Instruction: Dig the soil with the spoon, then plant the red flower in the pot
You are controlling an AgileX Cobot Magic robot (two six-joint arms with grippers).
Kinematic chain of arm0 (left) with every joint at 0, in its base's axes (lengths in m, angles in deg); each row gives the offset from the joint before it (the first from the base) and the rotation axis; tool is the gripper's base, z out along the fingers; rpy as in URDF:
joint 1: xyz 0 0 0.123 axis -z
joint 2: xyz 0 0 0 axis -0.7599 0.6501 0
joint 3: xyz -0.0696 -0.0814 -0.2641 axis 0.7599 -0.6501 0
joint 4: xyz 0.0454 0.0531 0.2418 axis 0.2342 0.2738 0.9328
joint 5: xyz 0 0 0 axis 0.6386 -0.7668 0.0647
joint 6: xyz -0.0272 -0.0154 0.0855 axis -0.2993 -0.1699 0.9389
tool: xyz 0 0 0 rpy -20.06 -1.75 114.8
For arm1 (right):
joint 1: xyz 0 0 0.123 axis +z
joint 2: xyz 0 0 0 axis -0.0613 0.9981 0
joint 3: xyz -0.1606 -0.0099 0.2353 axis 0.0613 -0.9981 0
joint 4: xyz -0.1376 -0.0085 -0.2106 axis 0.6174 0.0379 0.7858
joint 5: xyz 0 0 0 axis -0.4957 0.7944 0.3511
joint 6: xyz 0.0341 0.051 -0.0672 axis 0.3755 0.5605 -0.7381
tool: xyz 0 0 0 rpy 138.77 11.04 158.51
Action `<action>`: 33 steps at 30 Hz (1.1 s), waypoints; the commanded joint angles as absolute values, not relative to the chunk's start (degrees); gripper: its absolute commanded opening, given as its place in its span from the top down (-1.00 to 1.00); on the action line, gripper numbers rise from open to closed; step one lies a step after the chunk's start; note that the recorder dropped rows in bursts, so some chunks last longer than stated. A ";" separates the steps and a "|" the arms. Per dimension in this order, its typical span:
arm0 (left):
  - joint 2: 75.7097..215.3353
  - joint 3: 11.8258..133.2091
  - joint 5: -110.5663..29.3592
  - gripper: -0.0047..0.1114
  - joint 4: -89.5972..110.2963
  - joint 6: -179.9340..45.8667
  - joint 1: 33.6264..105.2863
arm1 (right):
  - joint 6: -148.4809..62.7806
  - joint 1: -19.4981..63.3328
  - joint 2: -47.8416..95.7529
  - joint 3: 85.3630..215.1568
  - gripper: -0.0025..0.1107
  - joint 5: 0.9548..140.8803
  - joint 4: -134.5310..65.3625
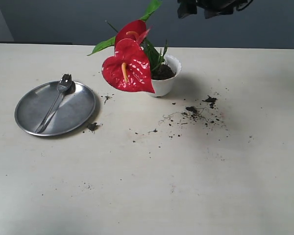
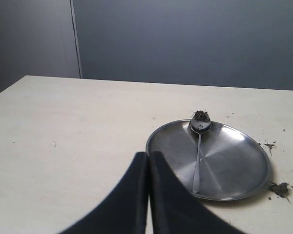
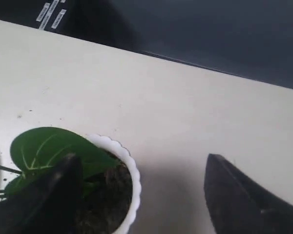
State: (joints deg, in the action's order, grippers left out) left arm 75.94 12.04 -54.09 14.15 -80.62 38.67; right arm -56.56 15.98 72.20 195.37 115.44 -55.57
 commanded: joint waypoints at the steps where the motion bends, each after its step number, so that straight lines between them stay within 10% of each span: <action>1: 75.71 11.83 -53.82 0.91 13.97 -80.99 38.63 | -55.89 12.41 68.07 195.25 0.34 122.67 -55.60; 5: 75.71 11.83 -53.82 0.91 13.97 -80.99 38.63 | -51.94 11.90 59.70 190.53 0.96 127.86 -48.58; 33: 75.71 11.83 -53.93 0.91 13.97 -80.99 38.63 | -50.50 11.90 -0.09 154.65 0.96 113.68 -49.92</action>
